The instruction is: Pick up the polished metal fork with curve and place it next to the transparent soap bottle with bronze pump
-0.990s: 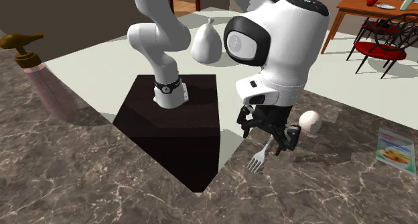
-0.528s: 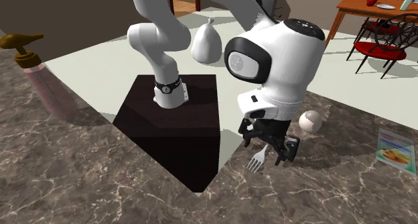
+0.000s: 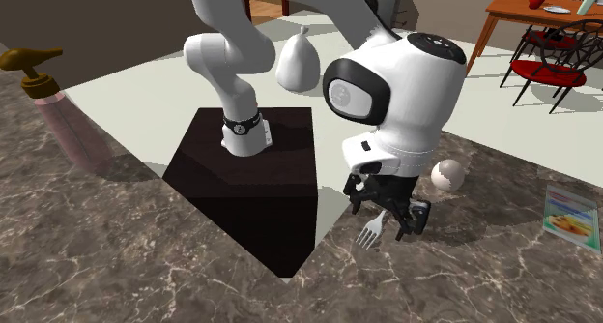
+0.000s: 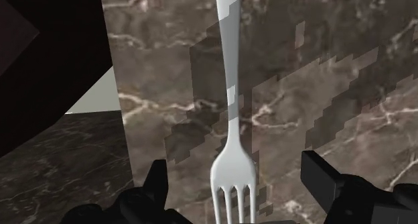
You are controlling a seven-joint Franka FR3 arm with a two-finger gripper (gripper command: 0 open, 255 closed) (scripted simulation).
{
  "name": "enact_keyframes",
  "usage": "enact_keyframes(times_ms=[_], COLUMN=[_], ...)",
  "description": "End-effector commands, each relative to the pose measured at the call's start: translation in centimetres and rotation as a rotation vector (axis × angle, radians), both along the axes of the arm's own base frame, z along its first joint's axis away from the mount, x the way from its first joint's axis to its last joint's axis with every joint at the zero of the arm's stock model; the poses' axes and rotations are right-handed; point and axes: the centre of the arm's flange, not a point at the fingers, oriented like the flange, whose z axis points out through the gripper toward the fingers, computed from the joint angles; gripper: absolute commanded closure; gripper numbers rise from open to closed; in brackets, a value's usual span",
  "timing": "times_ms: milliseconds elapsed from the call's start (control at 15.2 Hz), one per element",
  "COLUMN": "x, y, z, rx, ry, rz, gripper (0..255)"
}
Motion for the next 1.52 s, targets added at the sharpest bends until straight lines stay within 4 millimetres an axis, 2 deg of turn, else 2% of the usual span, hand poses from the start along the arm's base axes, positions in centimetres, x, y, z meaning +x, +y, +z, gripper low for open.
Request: enact_keyframes(times_ms=[0,594,1452], x=[0.0,0.0,0.0], y=[0.0,0.0,0.0], z=[0.0,0.0,6.9], rx=[0.0,0.0,0.0], ry=[0.0,0.0,0.0], rz=[0.0,0.0,0.0], gripper=[255,255,255])
